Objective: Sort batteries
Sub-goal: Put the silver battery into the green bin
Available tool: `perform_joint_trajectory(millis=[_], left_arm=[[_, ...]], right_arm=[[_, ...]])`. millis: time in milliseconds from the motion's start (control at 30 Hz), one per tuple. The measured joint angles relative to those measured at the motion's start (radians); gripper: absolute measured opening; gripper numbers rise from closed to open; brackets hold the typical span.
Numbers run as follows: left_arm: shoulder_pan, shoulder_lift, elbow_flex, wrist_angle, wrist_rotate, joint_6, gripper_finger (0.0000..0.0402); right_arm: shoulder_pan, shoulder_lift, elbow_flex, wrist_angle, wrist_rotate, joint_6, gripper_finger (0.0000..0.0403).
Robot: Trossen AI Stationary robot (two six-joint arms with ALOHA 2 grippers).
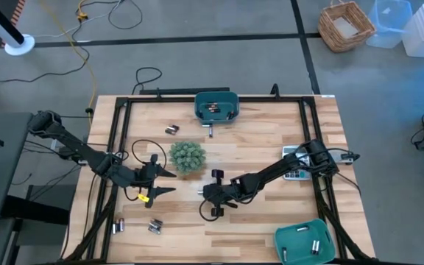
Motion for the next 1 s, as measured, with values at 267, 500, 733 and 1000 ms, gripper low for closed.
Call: perform_joint_trajectory(millis=[267, 500, 733, 1000], left_arm=[[0.0, 0.0, 0.0, 0.0, 0.0, 0.0, 0.022], [0.0, 0.0, 0.0, -0.002, 0.0, 0.003, 0.022], [0.0, 0.0, 0.0, -0.005, 0.0, 0.008, 0.022], [0.002, 0.0, 0.0, -0.001, 0.0, 0.006, 0.022]], right_arm=[[0.012, -0.084, -0.023, 0.023, 0.001, -0.036, 0.0033], [0.015, -0.31, -0.24, 0.138, 0.008, -0.054, 0.0033], [0.024, -0.614, -0.52, 0.193, 0.006, -0.065, 0.0033], [0.088, -0.971, -0.728, 0.185, -0.162, -0.09, 0.0033]])
